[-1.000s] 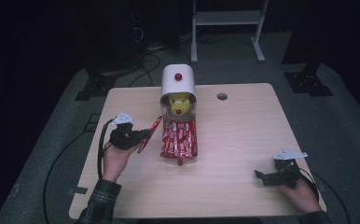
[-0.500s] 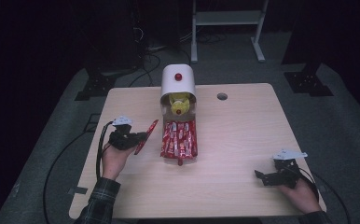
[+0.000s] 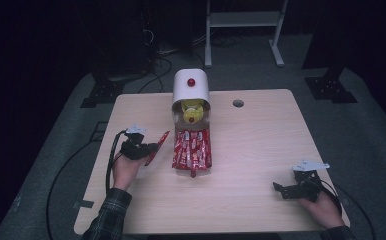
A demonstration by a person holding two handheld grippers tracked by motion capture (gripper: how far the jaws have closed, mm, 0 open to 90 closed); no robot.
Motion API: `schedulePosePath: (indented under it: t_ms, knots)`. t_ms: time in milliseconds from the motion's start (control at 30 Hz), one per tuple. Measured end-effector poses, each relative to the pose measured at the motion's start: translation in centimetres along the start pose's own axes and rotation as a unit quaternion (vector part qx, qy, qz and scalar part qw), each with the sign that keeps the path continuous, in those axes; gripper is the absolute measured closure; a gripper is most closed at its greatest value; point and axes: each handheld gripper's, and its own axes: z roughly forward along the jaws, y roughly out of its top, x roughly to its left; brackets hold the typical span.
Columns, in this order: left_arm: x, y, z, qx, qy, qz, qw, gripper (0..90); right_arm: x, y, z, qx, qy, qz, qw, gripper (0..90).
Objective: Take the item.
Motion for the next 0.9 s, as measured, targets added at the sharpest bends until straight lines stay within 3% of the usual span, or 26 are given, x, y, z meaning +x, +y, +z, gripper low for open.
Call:
schedulePosePath:
  t_ms: [400,700,900]
  knots:
    - [0.8,-0.4,1.8,0.03,0.02,-0.001,0.9994,86.1,0.0,0.0,0.0,0.0,0.0,0.001,1.0,1.4]
    - [1.0,-0.7,2.5,0.048,0.024,0.001,0.9986,85.0,0.0,0.0,0.0,0.0,0.0,0.001,1.0,1.5]
    - [0.9,-0.7,2.6,0.048,0.022,0.001,0.9986,83.2,0.0,0.0,0.0,0.0,0.0,0.0,1.0,1.4]
